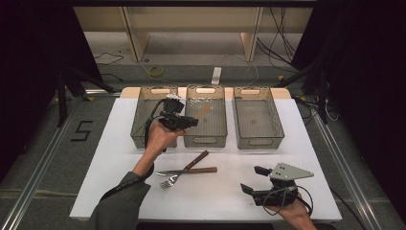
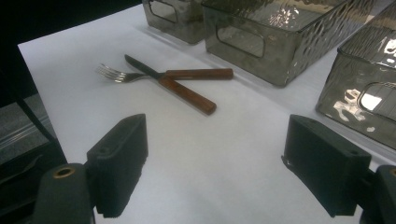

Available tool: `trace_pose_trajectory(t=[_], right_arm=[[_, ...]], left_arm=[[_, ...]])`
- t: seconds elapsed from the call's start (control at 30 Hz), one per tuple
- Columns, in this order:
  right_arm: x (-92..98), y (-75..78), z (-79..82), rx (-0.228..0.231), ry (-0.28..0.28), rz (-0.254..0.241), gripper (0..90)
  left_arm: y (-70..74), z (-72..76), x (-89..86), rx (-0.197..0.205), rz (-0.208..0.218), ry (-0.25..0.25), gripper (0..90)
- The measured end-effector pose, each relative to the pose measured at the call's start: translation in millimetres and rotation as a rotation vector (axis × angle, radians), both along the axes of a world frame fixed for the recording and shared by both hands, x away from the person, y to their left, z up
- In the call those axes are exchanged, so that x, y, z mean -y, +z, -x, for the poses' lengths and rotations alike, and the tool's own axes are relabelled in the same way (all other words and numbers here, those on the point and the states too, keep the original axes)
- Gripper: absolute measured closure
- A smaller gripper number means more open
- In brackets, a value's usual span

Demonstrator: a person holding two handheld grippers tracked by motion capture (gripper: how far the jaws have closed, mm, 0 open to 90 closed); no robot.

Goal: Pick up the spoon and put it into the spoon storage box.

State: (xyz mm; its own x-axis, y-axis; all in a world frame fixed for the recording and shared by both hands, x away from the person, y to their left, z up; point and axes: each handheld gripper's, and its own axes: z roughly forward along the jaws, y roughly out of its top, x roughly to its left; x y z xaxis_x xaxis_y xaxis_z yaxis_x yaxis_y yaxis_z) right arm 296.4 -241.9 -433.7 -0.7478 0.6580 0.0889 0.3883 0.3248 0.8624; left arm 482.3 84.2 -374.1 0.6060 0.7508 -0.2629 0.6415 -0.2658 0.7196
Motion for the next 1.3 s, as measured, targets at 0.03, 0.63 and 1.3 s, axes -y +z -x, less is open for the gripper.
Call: trace_pose_trajectory(t=[0.03, 0.63, 1.3], right_arm=[[0.1, 0.0, 0.0, 0.000, 0.000, 0.000, 22.3], [-0.8, -0.1, 0.1, 0.004, 0.004, -0.001, 22.3], [-0.8, -0.2, 0.3, 0.001, 0.008, 0.000, 22.3]], left_arm=[[-0.5, -2.0, 2.3, -0.001, -0.003, 0.002, 75.8], [-8.2, -29.3, 15.1, -0.028, 0.022, 0.068, 75.7], [-11.0, -37.1, 19.9, -0.019, 0.041, 0.119, 45.0]])
